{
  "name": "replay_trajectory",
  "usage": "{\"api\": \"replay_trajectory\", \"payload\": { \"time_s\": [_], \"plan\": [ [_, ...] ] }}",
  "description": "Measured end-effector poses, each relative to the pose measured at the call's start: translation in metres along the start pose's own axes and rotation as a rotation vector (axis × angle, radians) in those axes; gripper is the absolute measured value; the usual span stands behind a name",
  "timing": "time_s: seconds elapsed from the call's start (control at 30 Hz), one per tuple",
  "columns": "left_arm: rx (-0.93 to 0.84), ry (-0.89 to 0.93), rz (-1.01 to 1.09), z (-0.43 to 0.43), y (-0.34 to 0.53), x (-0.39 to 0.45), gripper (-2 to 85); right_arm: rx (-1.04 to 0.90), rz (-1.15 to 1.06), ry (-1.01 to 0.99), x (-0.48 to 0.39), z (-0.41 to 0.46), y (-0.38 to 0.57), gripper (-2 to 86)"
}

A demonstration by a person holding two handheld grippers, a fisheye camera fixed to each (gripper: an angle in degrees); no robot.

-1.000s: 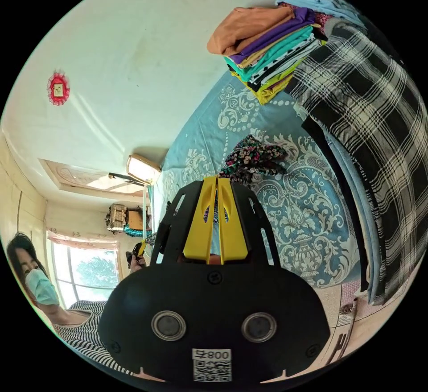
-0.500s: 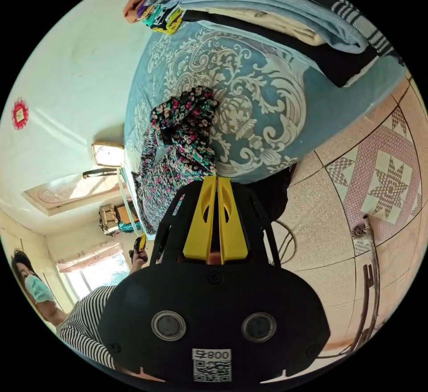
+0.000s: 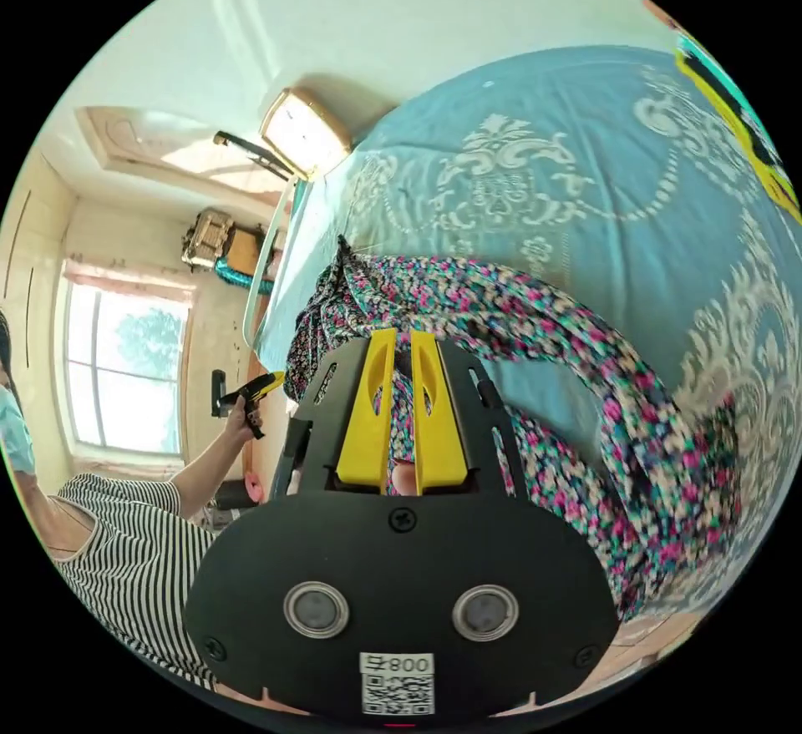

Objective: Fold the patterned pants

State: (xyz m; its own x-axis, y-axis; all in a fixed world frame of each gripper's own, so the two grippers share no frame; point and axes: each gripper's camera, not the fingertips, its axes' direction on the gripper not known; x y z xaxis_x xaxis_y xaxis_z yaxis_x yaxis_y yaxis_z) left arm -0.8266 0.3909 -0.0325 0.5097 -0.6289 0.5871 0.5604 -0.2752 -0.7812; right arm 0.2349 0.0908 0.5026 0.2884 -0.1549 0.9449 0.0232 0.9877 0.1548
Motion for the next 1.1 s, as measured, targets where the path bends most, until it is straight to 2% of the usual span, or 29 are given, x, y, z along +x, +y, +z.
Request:
{"api": "replay_trajectory", "payload": {
  "time_s": [0.17,0.37,0.57,0.73,1.1],
  "plan": [
    [0.016,0.012,0.032,0.005,0.002,-0.01,7.9,-0.158,-0.212,-0.004,-0.09,0.131,-0.11,5.6],
    [0.021,0.124,0.032,0.018,0.004,-0.021,7.2,-0.268,-0.199,0.011,-0.135,0.234,-0.17,5.9],
    [0.016,0.174,0.025,0.026,0.003,-0.029,3.2,-0.338,-0.112,0.014,-0.146,0.295,-0.192,2.8],
    [0.044,0.235,0.054,0.026,0.003,-0.025,1.6,-0.318,-0.062,-0.069,-0.151,0.306,-0.201,0.6],
    [0.211,0.4,0.163,0.008,0.002,0.009,0.6,0.035,-0.144,-0.296,-0.201,0.232,-0.215,0.0]
  ]
}}
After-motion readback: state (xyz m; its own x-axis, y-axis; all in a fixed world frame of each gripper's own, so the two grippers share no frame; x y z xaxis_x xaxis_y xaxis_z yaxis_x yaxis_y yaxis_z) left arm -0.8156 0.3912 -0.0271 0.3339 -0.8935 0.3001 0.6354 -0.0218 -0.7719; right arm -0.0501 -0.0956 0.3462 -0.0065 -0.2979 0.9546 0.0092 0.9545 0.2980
